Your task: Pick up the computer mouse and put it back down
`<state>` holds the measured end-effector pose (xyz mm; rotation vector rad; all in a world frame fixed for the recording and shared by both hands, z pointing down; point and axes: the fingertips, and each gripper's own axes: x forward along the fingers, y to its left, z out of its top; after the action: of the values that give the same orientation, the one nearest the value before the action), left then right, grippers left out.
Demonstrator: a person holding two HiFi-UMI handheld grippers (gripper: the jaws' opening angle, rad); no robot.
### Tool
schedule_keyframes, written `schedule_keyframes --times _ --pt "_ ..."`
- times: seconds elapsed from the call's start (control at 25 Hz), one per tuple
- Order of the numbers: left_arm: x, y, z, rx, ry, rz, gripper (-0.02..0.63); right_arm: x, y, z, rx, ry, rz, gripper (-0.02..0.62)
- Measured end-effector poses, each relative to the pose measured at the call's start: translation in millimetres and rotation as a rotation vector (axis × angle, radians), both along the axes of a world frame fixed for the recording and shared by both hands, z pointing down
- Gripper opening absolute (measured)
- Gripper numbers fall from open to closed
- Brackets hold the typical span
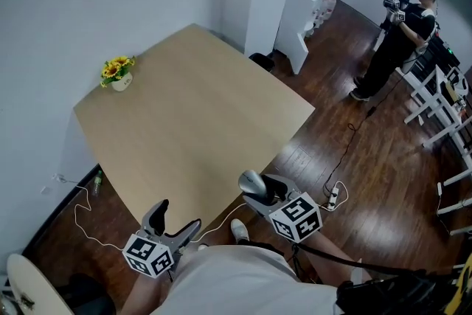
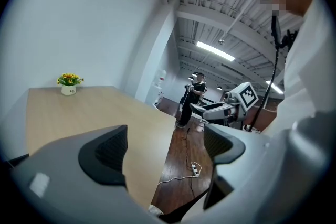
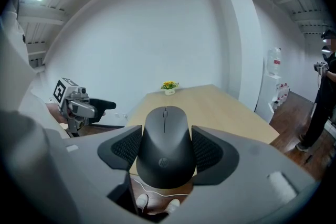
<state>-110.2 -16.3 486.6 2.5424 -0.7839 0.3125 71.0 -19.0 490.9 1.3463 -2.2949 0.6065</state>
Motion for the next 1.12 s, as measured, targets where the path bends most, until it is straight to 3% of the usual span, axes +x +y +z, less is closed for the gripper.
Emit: schedule_keyframes --times 0.28,0.48,0.68,0.92,1.12 --pt "-16.3 5.2 -10.2 0.014 0.02 -0.131 0.43 1.4 -70.8 54.8 -0.037 0.028 -0.078 0.298" --pt "-38.1 12.0 -5.5 -0.002 -0.017 -0.254 0.43 -9.4 -146.9 134.4 -0.1 0.083 -0.103 0.298" --pt "-58.3 22.7 -1.7 -0.04 -0.051 -0.377 0.43 -8.6 -205.6 227.2 -0.208 0.156 -0.062 0.298" --pt "-66.7 32.1 0.1 -0.069 -0.064 -0.499 0.43 -7.5 -225.3 298.6 -0.285 0.242 -0.081 0.298" --pt "-66.9 33.9 3.8 -0.08 -0.069 -0.534 0.43 -13.6 -230.0 305.7 -0.26 0.275 -0.101 0.299"
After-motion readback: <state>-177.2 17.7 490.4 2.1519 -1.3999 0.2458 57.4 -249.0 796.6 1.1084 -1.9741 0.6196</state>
